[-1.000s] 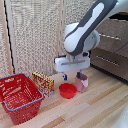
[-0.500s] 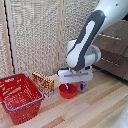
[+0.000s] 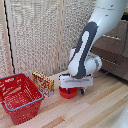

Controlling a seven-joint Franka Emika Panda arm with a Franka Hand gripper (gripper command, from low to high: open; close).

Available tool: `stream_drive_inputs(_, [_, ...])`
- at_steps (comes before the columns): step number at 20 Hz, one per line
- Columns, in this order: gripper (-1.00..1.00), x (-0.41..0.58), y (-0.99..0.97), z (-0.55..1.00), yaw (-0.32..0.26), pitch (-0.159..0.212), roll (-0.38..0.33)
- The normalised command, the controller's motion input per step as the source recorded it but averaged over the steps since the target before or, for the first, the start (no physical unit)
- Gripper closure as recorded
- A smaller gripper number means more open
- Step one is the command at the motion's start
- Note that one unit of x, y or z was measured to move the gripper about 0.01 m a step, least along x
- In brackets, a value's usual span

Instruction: Move your gripper in the direction of the red bowl and clutch it softly. Cautiously raise the red bowl up from the surface. Hover the red bowl above the basket and gently bring it down inside. Let go of the gripper's grasp when the red bowl is within the basket.

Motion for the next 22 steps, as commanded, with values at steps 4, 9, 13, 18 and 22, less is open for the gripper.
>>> stream_drive_inputs(4, [1.0,-0.003,0.0,-0.06,0.0,-0.006,0.0])
stream_drive_inputs(9, [1.0,-0.006,0.0,-0.01,-0.013,0.001,0.0])
stream_drive_inputs(13, [1.0,-0.031,0.0,0.0,-0.023,-0.024,0.0])
stream_drive_inputs(18, [1.0,-0.106,0.0,0.04,-0.036,-0.035,0.0])
stream_drive_inputs(22, [1.0,-0.284,0.12,0.09,-0.003,-0.098,-0.005])
